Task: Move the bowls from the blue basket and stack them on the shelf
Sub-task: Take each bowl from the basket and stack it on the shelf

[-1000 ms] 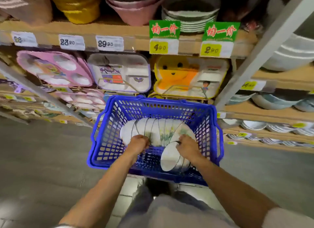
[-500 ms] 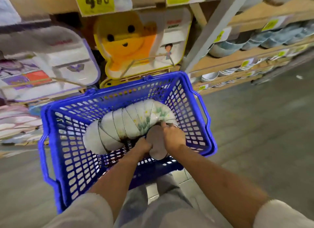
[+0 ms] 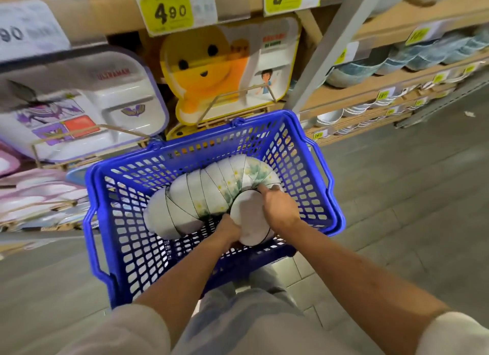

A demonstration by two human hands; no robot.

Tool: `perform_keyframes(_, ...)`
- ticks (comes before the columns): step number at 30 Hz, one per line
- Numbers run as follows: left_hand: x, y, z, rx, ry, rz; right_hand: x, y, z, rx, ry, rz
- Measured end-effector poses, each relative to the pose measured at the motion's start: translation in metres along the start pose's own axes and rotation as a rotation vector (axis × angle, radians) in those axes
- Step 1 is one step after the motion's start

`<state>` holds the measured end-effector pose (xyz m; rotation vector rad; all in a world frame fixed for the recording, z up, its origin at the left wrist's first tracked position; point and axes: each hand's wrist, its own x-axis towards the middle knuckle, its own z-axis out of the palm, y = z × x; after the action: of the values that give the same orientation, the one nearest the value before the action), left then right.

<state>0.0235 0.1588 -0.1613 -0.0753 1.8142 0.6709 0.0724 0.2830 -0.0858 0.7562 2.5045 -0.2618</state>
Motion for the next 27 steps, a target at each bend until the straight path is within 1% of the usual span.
perform_keyframes(2, -0.009, 0.002, -0.01, 0.018, 0.046, 0.009, -0.004, 0.0, -0.01, 0.041, 0.021, -0.012)
perform_keyframes(4, -0.019, 0.006, -0.019, -0.021, 0.072, 0.026, -0.008, 0.0, -0.023, 0.105, 0.046, -0.015)
perform_keyframes(7, -0.038, 0.014, -0.032, -0.135, 0.09, 0.088, -0.016, 0.0, -0.048, 0.285, 0.074, -0.022)
perform_keyframes(10, -0.065, 0.026, -0.046, -0.275, 0.165, 0.142, -0.026, 0.003, -0.075, 0.459, 0.101, -0.036)
perform_keyframes(13, -0.097, 0.034, -0.059, -0.473, 0.188, 0.273, -0.036, 0.006, -0.104, 0.669, 0.163, -0.046)
perform_keyframes(16, -0.138, 0.045, -0.075, -0.65, 0.165, 0.445, -0.048, 0.005, -0.136, 0.832, 0.21, -0.073)
perform_keyframes(20, -0.192, 0.072, -0.092, -0.897, 0.045, 0.624, -0.066, -0.001, -0.175, 1.035, 0.226, -0.11)
perform_keyframes(23, -0.226, 0.095, -0.099, -1.012, 0.08, 0.716, -0.081, -0.007, -0.202, 1.116, 0.325, -0.151)
perform_keyframes(25, -0.249, 0.11, -0.101, -1.052, 0.113, 0.781, -0.096, -0.009, -0.22, 1.096, 0.434, -0.185)
perform_keyframes(27, -0.271, 0.125, -0.103, -1.065, 0.124, 0.867, -0.113, -0.008, -0.234, 1.128, 0.539, -0.204)
